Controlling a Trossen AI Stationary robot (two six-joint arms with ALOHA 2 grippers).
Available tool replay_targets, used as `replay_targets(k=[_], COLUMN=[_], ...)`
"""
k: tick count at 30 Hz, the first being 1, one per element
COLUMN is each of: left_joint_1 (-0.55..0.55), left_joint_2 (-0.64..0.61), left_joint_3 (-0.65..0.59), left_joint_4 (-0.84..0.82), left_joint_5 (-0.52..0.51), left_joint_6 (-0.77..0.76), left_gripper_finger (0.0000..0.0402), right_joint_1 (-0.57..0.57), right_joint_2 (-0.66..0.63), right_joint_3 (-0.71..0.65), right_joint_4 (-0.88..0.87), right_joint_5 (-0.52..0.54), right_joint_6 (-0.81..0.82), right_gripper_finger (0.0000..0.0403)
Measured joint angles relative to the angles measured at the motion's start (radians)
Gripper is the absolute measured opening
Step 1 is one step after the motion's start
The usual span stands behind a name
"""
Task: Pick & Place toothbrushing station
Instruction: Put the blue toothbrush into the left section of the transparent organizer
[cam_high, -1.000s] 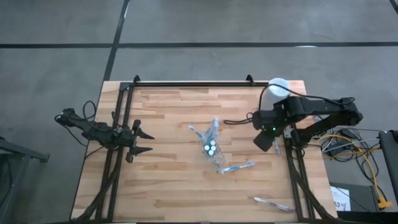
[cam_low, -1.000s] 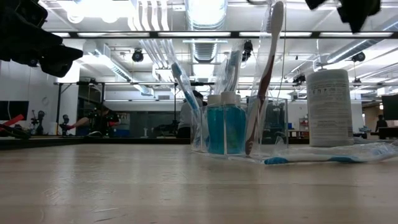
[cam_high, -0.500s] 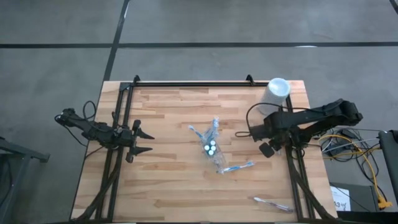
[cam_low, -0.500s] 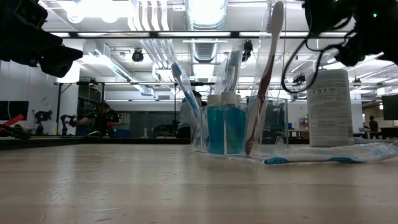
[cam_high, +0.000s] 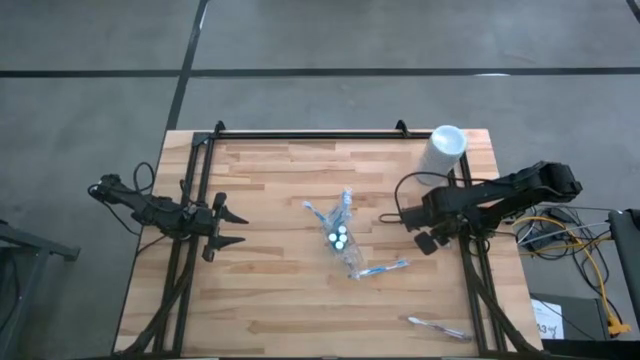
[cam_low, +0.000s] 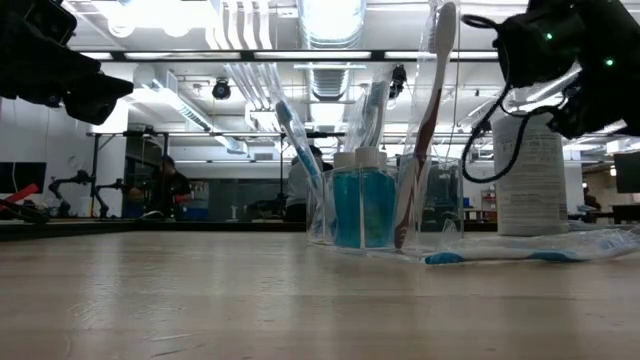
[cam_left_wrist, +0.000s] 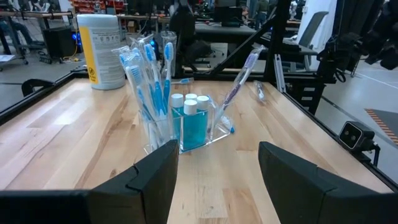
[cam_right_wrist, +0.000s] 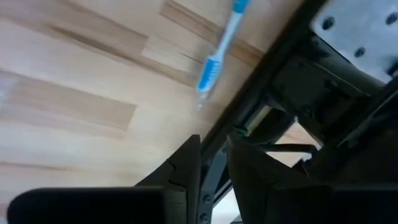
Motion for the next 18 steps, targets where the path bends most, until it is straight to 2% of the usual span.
replay_targets(k=[4, 12, 18], left_joint_1=[0.0, 0.0, 0.0], left_joint_2=[0.0, 0.0, 0.0], left_joint_3=[0.0, 0.0, 0.0], left_joint_4=[0.0, 0.0, 0.0], left_joint_5=[0.0, 0.0, 0.0], left_joint_6=[0.0, 0.0, 0.0], left_gripper_finger=[0.0227, 0.0227, 0.0227], right_joint_1=[0.0, 0.0, 0.0], right_joint_2=[0.0, 0.0, 0.048], right_joint_3=[-0.025, -0.031, -0.063], right_joint_4=[0.008, 0.14, 0.174], right_joint_5=[0.0, 0.003, 0.002], right_joint_6=[0.009, 0.042, 0.077], right_gripper_finger=[0.0069, 0.0068, 0.0068])
